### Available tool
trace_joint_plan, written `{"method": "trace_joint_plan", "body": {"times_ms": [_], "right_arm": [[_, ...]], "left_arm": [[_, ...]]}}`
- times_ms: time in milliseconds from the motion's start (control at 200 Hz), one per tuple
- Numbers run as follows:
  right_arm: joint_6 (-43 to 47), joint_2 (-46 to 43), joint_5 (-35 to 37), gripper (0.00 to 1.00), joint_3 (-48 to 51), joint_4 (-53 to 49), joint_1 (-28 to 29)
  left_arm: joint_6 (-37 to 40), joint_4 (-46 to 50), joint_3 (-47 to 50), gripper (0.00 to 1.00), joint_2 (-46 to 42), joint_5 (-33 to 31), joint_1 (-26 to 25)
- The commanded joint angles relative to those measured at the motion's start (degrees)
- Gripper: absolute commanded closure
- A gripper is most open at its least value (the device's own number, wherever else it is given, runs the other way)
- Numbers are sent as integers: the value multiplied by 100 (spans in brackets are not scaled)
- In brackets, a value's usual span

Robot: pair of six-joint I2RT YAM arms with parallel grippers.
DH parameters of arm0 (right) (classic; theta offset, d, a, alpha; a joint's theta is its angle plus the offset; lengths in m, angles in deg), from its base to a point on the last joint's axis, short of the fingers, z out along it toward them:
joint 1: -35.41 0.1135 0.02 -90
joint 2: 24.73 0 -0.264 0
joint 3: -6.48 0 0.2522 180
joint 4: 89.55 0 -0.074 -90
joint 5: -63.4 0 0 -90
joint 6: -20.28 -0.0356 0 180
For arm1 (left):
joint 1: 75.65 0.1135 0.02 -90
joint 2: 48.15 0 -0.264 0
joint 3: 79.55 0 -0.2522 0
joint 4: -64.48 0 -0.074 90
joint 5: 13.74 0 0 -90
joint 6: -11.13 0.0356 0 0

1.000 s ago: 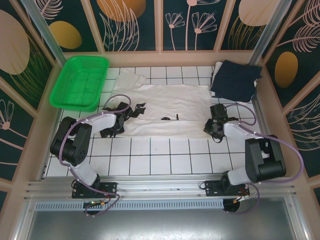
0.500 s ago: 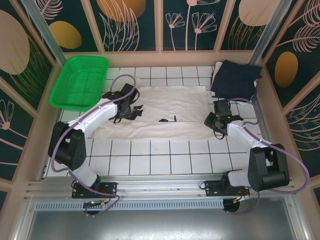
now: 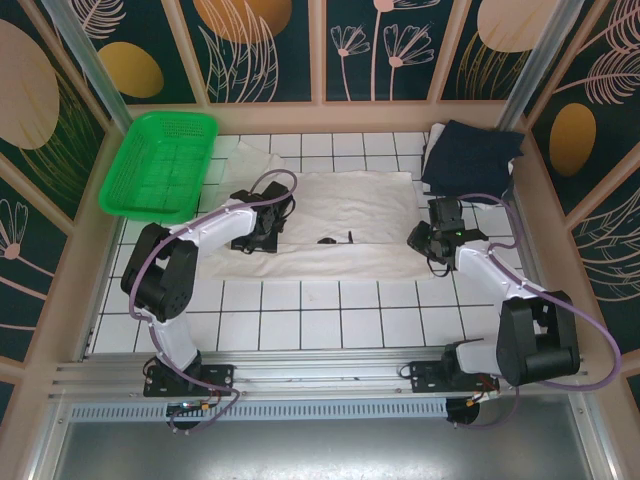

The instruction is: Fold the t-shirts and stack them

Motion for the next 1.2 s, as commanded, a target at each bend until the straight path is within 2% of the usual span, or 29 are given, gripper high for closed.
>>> {"method": "trace_joint_plan", "body": {"times_ms": [0,25,115,160,220,380,570,846,946,1031,1146,1191], "right_arm": [[140,-131,25,67,-178,24,-5],[144,-131,37,67,-182,26,-6],[144,-114,47,67,-212,25,-17],[144,-113,30,67,-220,34,-21],[149,-119,19,67,-221,52,-22],[162,-138,65,67,-174,39,-39],[206,-113,45,67,-140,53,-114],[307,-21,47,66,-293,8,-128],[328,25,42,66,-363,0,-128],[364,45,-28,66,-416,-7,-125],[420,-18,-126,66,-398,95,-58],[434,-65,-199,65,-329,225,1]], "left_arm": [[211,-16,99,37,147,86,7],[217,-3,91,41,182,42,10],[200,2,-40,69,331,-160,7],[209,10,-177,78,414,-203,12],[264,-3,-383,83,528,-273,9],[648,37,-933,89,891,-645,9],[1126,37,-1455,87,1395,-900,9],[1434,55,-2301,84,2010,-865,10],[1544,72,-2615,80,2197,-911,3],[1636,88,-2840,69,2363,-893,13],[1414,221,-3056,70,2367,-1113,15],[1223,170,-3004,60,2176,-1108,39]]}}
